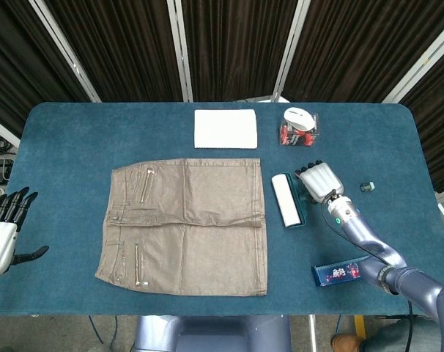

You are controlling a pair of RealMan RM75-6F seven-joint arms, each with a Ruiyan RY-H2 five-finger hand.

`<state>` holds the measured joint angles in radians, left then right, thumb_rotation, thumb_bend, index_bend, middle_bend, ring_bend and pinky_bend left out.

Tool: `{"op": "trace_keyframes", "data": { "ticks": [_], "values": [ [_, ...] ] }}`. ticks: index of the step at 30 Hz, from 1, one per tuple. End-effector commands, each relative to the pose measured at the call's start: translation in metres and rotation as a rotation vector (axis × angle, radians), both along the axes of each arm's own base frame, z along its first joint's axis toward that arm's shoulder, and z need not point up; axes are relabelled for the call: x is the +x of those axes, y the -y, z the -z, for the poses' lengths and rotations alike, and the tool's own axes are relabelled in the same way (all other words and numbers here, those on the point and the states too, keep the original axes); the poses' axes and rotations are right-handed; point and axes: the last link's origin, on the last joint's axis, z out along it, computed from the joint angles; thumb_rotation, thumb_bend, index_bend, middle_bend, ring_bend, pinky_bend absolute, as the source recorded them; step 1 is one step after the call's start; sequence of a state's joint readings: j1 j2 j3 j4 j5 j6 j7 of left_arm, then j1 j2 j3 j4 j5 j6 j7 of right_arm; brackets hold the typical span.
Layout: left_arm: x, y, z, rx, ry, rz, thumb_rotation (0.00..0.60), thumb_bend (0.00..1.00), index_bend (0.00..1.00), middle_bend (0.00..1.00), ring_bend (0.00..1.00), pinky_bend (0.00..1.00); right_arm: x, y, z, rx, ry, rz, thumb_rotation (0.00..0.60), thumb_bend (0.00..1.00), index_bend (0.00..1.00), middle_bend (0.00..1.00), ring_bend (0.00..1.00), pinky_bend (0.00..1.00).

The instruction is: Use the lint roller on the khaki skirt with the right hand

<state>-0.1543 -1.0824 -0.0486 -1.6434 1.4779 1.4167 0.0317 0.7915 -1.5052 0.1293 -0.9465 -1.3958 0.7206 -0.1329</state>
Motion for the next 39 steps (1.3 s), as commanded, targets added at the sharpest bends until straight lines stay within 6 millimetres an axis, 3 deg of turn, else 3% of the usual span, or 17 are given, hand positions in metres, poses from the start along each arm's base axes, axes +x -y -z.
{"op": "trace_keyframes", "data": {
  "ticks": [1, 22, 32, 39],
  "values": [
    [0.000, 0.000, 0.000, 0.000, 0.001, -0.001, 0.600, 0.00, 0.00, 0.00, 0.00, 0.00, -0.005, 0.001, 0.007, 0.011, -0.028, 0.019, 0.600, 0.20, 0.34, 0.37, 0.30, 0.31],
    [0.000, 0.000, 0.000, -0.002, -0.001, -0.006, 0.600, 0.00, 0.00, 0.00, 0.00, 0.00, -0.031, -0.003, 0.020, 0.034, -0.036, 0.097, 0.600, 0.24, 0.36, 0.38, 0.31, 0.32],
    [-0.002, 0.001, 0.001, -0.015, 0.004, -0.021, 0.600, 0.00, 0.00, 0.00, 0.00, 0.00, -0.039, 0.000, 0.019, 0.005, -0.030, 0.105, 0.600, 0.51, 0.52, 0.57, 0.44, 0.39],
    [-0.002, 0.001, 0.003, -0.026, 0.002, -0.026, 0.600, 0.00, 0.00, 0.00, 0.00, 0.00, -0.034, 0.000, 0.008, -0.007, -0.015, 0.045, 0.600, 0.65, 0.54, 0.58, 0.46, 0.43]
  ]
}}
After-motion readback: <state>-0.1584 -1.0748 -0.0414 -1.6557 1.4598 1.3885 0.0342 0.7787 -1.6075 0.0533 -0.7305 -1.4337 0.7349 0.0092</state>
